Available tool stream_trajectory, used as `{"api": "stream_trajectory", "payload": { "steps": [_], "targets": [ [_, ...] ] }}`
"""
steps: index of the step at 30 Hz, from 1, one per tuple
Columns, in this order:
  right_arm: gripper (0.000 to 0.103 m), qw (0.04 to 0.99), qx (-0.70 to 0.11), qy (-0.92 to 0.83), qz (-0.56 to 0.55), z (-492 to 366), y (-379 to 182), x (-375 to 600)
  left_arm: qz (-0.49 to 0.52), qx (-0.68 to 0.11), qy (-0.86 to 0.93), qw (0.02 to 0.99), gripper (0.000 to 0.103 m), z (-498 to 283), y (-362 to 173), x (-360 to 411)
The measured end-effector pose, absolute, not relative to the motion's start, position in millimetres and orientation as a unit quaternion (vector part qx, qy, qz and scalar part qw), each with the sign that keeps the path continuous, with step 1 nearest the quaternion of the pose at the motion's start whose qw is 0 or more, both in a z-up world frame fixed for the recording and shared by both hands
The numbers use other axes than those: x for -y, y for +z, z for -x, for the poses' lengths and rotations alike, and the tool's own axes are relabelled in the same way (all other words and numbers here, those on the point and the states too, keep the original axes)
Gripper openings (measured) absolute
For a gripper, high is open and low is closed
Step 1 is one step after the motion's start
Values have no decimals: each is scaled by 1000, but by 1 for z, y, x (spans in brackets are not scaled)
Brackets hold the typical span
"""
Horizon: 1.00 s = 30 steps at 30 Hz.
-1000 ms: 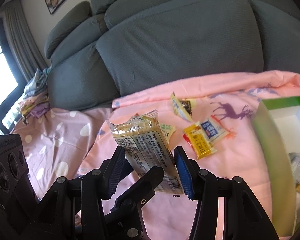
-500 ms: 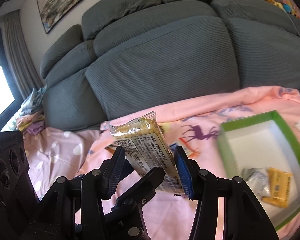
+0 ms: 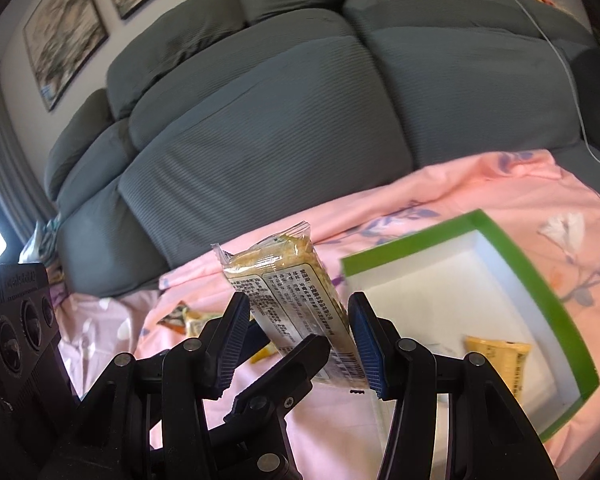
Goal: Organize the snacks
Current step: 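Lower the cracker bar into the green box and open the right gripper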
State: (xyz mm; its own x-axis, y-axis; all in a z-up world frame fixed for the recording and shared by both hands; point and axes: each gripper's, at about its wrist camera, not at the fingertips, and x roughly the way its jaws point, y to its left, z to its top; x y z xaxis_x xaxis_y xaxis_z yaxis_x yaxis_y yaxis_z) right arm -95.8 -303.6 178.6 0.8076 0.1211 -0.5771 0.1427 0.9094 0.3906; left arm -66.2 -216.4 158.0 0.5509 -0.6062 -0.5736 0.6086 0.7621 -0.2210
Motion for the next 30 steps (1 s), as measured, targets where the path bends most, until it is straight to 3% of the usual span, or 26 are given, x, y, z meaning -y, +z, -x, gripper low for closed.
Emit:
{"api": "stream_trajectory", "payload": {
  "steps": [30],
  "targets": [
    [55, 858, -370, -82, -346, 93, 111, 414, -61, -428, -385, 815, 36, 44, 110, 326]
  ]
}}
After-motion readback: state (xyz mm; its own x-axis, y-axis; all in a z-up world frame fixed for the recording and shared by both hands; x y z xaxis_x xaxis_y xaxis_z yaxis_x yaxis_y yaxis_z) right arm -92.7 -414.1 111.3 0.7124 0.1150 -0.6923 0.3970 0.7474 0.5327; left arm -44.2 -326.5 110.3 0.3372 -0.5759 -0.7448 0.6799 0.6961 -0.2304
